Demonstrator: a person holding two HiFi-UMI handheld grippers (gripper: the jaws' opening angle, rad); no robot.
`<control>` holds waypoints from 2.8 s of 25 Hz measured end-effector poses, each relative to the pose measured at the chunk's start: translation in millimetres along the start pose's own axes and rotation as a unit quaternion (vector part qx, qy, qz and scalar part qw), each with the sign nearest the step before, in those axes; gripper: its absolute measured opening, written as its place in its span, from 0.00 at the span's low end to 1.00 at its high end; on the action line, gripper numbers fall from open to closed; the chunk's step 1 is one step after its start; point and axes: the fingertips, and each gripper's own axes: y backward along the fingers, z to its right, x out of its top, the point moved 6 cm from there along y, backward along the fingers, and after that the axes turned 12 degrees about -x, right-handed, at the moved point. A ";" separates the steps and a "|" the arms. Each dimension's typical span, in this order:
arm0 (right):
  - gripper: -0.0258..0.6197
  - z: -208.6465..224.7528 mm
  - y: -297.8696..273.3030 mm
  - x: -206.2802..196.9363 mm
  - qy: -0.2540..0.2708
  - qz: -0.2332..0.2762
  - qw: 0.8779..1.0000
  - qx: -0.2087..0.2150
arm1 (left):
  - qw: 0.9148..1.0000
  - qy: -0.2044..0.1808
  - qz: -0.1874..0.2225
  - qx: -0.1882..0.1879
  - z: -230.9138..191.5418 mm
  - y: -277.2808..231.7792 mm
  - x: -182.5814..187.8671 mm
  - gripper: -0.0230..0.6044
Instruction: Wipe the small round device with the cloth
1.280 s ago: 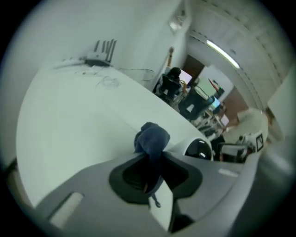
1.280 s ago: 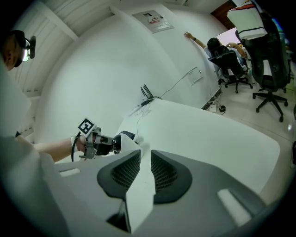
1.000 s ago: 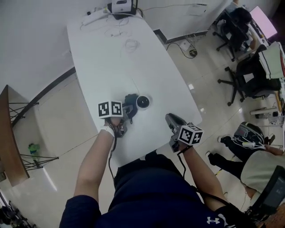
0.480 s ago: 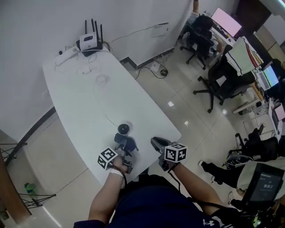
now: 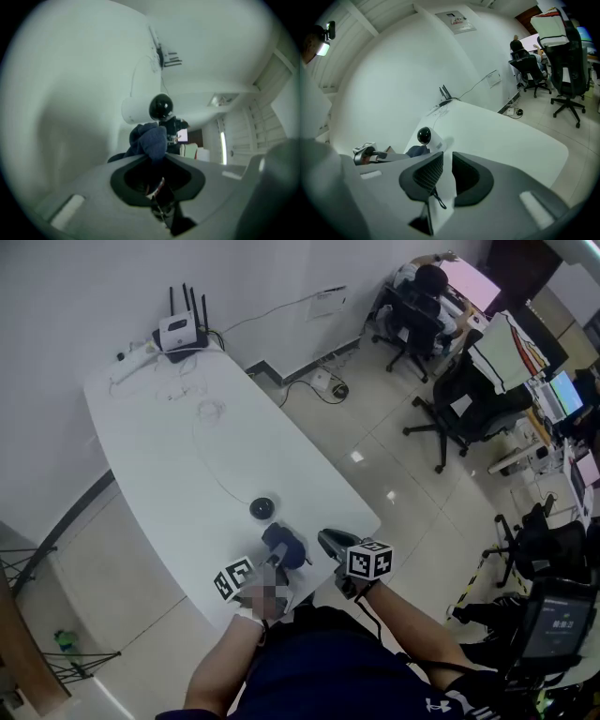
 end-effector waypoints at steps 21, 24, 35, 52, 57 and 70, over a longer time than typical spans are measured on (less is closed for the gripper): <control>0.14 -4.1 0.1 -13.9 -0.032 0.011 0.999 0.014 | 0.407 -0.756 -0.429 0.282 11.7 -61.7 17.1 0.13; 0.14 7.6 4.5 -18.3 -0.043 0.010 0.999 0.007 | 0.349 -0.772 -0.445 0.291 9.2 -48.9 16.0 0.13; 0.14 0.6 -6.2 -12.5 -0.042 0.011 0.999 0.016 | 0.621 -0.612 -0.365 0.326 20.6 29.6 126.8 0.13; 0.12 12.4 5.5 -22.6 -0.060 0.010 0.998 -0.001 | 0.789 -0.432 -0.358 0.251 22.8 -27.5 155.4 0.13; 0.11 -13.8 -8.8 -22.4 -0.044 -0.001 0.999 0.029 | 0.887 -0.319 -0.265 0.204 12.5 8.4 102.1 0.13; 0.10 -63.5 -3.9 27.0 -0.019 0.048 0.996 0.076 | 0.961 -0.248 -0.101 0.076 47.4 51.5 52.2 0.13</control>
